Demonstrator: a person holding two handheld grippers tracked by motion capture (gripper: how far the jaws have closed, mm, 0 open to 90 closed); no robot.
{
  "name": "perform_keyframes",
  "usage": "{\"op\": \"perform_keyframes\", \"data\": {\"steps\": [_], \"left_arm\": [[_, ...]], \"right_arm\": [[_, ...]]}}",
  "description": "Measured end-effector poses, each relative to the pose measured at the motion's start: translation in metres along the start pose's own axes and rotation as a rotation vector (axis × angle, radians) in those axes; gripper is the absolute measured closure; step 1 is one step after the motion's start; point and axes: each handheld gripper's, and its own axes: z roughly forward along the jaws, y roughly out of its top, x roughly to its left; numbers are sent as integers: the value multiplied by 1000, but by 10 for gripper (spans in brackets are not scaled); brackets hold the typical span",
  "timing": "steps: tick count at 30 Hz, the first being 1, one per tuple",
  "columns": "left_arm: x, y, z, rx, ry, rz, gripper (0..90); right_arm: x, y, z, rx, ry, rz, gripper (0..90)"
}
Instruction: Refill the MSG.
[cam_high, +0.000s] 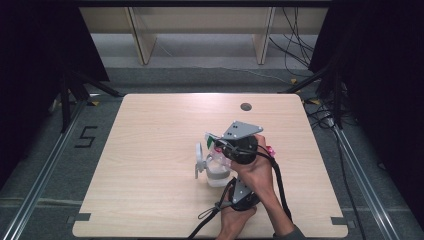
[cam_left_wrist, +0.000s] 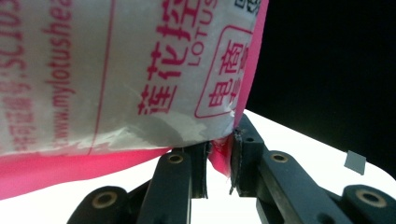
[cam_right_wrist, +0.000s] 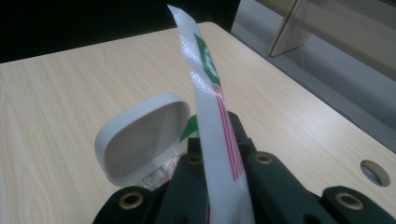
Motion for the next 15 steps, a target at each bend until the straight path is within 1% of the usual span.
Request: {"op": "perform_keyframes", "data": {"steps": [1,3,11,13,15], "left_arm": [[0,0,0,0,0,-1,784],[0,0,0,-2,0,-1,784],[0,0,0,0,0,-1,784],[0,0,0,-1,0,-3,784],[0,0,0,0,1,-3,784]], "right_arm": [[0,0,0,2,-1,4,900],[-1,0,0,0,6,-16,900],[-1,0,1,-2,4,-15,900],[-1,0,1,-14,-12,-22,900],[-1,0,1,-13,-10,-23,900]]}}
